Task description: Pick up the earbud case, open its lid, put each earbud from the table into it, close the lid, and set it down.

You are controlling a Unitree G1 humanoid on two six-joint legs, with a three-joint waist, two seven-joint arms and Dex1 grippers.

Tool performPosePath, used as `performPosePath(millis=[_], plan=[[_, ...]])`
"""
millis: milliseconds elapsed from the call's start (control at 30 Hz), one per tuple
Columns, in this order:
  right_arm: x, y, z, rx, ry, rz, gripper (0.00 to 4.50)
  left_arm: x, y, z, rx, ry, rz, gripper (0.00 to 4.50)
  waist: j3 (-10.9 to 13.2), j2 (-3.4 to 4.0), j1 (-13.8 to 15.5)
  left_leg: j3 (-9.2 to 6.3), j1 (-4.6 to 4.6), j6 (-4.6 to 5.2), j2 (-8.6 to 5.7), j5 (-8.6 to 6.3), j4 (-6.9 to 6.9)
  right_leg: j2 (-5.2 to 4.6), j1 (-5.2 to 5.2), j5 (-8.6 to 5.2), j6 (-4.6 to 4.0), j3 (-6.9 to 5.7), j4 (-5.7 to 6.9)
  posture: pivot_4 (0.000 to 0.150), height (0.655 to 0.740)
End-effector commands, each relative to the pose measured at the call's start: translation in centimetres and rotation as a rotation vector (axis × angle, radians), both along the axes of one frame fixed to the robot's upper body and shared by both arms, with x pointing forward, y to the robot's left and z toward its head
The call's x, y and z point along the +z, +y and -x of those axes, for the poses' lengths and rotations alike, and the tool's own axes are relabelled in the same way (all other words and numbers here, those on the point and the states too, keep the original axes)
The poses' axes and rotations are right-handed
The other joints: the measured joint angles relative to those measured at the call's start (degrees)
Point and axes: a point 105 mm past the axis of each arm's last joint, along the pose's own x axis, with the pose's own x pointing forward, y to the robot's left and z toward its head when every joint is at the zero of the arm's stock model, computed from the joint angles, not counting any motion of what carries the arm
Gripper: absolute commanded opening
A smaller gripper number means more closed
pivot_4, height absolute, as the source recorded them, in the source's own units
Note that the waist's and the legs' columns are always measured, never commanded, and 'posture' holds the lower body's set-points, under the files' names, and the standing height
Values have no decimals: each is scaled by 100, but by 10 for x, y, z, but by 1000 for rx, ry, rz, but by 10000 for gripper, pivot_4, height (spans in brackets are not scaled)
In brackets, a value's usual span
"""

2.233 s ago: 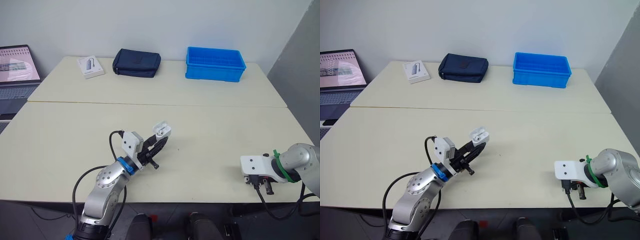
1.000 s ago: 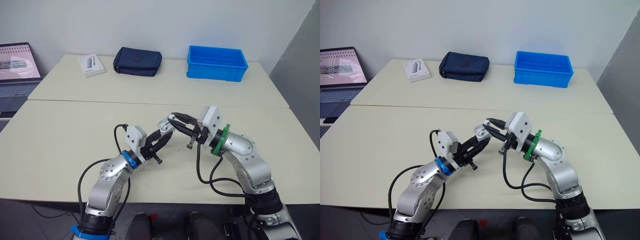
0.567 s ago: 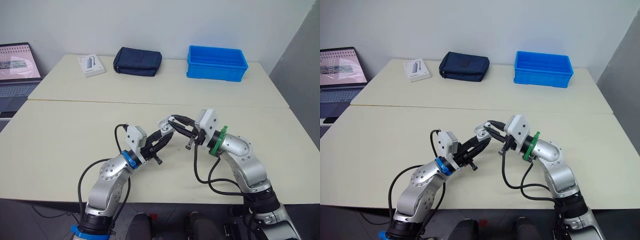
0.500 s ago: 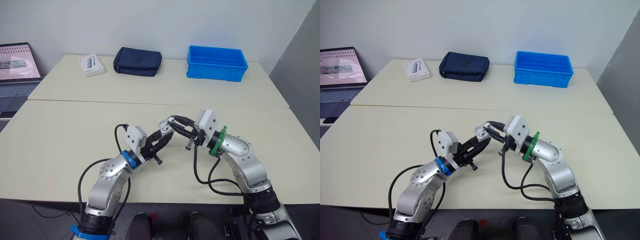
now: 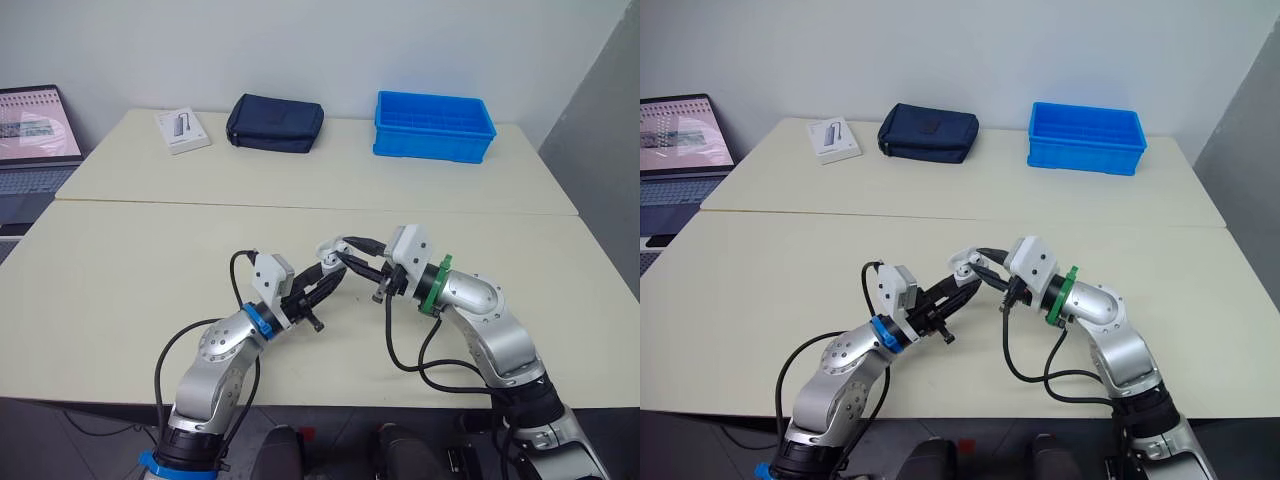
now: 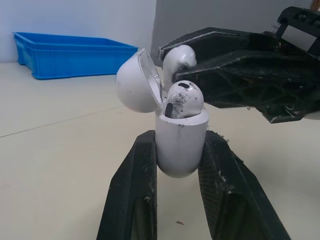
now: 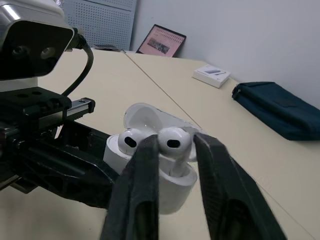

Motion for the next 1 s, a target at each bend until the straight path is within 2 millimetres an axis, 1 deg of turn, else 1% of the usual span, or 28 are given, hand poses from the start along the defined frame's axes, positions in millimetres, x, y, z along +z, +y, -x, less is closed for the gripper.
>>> performPosePath(millis=[33, 100, 167, 200, 300, 333, 367, 433, 467, 500, 600, 667, 733, 833, 1000], plan=[[6, 3, 9, 45, 10, -3, 24481, 19, -5, 4, -28, -76, 27, 7389, 0, 0, 0, 0, 0, 0, 0, 0, 0, 0, 0, 0, 0, 0, 0, 1500, 7400], [9, 1, 11, 46, 23, -10, 30964, 18, -5, 4, -29, -74, 26, 7389, 0, 0, 0, 0, 0, 0, 0, 0, 0, 0, 0, 0, 0, 0, 0, 1500, 7400], [14, -5, 12, 41, 30, -18, 31258, 18, -5, 4, -30, -73, 24, 7389, 0, 0, 0, -1, 0, 0, 0, 0, -1, 0, 0, -1, -1, -1, 0, 1500, 7400], [18, -11, 14, 32, 29, -19, 31258, 17, -4, 4, -32, -70, 22, 7389, 0, 0, 2, -2, 0, 0, 0, 0, -1, 0, -1, -1, -1, -2, 0, 1500, 7400], [30, -40, 20, -15, 66, -19, 31258, 15, -5, 2, -63, -51, 20, 7389, 0, 0, 31, -1, -5, 0, -1, 0, 0, -3, 0, -1, -1, -3, -5, 1500, 7400], [33, -46, 21, -27, 73, -17, 31258, 15, -6, 2, -74, -46, 21, 7389, 0, 0, 31, 1, -6, 0, -3, 0, 0, -5, 0, -1, -1, -1, -7, 1500, 7400], [35, -55, 22, -47, 79, -2, 31258, 14, -7, 2, -94, -38, 21, 7389, 0, 0, 29, 2, -7, 0, -6, 0, 1, -8, 0, -3, -4, -1, -8, 1500, 7400], [36, -76, 18, -120, 62, 93, 31258, 13, -13, 4, -178, -3, 22, 7389, 0, 0, 20, 5, -5, 0, -5, 0, 1, -8, 0, -10, -18, 1, -9, 1500, 7400], [37, -85, 16, -135, 60, 128, 31258, 12, -17, 7, -232, 17, 20, 7389, 0, 0, 17, 4, -4, 0, -6, 0, 1, -8, 0, -12, -21, 0, -7, 1500, 7400], [38, -89, 16, -141, 60, 147, 31258, 11, -19, 8, -266, 30, 18, 7389, 0, 0, 13, 4, -4, 0, -6, 0, 2, -7, -1, -14, -24, -1, -7, 1500, 7400], [35, -96, 10, -124, 98, 220, 25706, 9, -33, 24, -464, 85, -7, 7389, 0, 0, -15, 5, -3, 0, -4, 0, 0, -3, -4, -14, -24, 2, -6, 1500, 7400], [30, -96, 9, -85, 123, 277, 19030, 8, -38, 33, -572, 114, -27, 7389, 0, 1, -29, 6, -2, 1, -3, 0, -2, -1, -6, -13, -22, 5, -5, 1500, 7400], [25, -94, 9, -44, 155, 312, 10728, 9, -41, 39, -652, 134, -43, 7389, 1, 1, -29, 3, -3, 1, -2, -1, -4, 1, -7, -13, -20, 2, -5, 1500, 7400], [17, -88, 15, 61, 228, 362, 263, 11, -45, 45, -771, 151, -79, 7389, 2, 2, -23, -2, -6, 1, -1, -1, -4, 4, -9, -11, -17, -2, -4, 1500, 7400], [21, -71, 29, 184, 281, 331, 0, 11, -46, 40, -802, 154, -99, 7389, 2, 2, -18, -1, -8, 1, -1, -1, -3, 4, -8, -10, -14, 0, -7, 1500, 7400]])
